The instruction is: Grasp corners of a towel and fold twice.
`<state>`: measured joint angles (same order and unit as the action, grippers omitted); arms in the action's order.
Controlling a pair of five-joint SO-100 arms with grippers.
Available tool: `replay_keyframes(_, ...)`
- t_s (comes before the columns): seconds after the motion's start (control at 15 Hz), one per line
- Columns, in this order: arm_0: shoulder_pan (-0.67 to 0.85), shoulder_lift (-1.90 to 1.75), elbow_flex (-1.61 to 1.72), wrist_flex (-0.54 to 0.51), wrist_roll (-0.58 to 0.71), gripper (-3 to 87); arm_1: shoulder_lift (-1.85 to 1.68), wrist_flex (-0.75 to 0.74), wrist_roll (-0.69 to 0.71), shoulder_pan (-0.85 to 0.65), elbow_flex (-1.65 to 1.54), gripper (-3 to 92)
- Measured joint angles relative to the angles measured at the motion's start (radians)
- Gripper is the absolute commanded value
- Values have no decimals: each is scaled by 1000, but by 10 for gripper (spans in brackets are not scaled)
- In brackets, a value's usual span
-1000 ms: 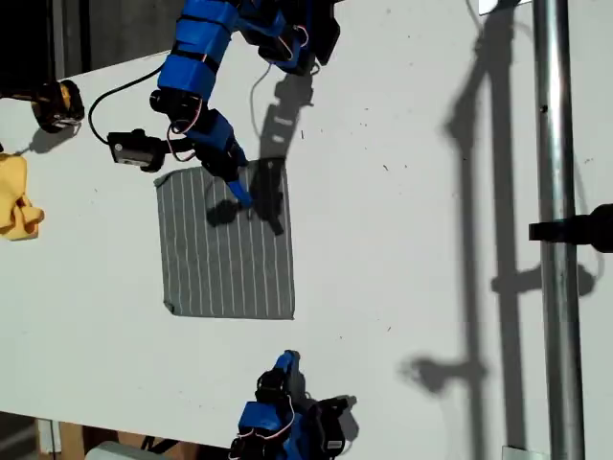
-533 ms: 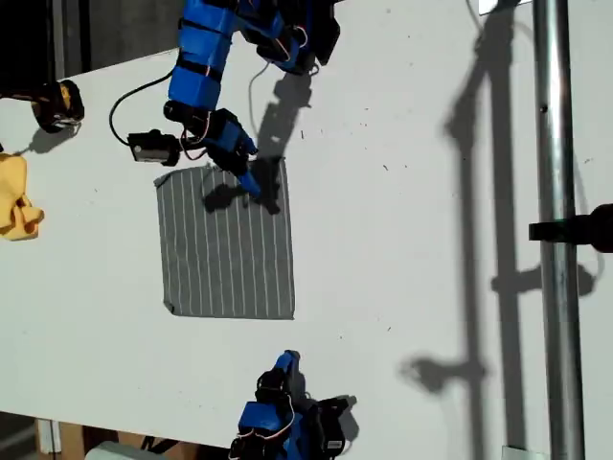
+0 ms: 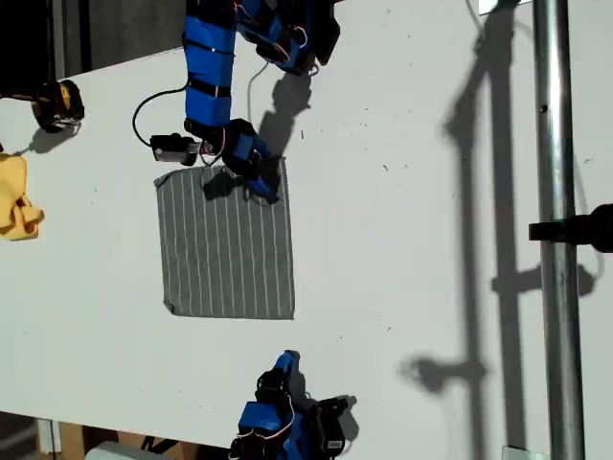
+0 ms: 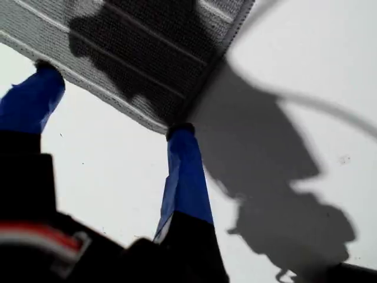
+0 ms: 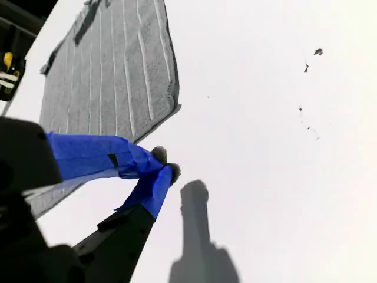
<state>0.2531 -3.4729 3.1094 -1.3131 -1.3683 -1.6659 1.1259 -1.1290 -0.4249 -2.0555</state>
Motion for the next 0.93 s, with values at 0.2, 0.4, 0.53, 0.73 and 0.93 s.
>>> replay_keyframes(0.2,0,0,0,0,0,-23,63,-32,-12,0,0,323)
replay_keyframes(0.4,0,0,0,0,0,-23,120,-54,-41,5,0,287)
replay_keyframes(0.53,0,0,0,0,0,-23,153,-75,-49,18,3,250)
replay_keyframes(0.73,0,0,0,0,0,-23,156,-92,-58,23,5,29)
replay_keyframes(0.93,0,0,0,0,0,-23,156,-100,-60,40,11,-1)
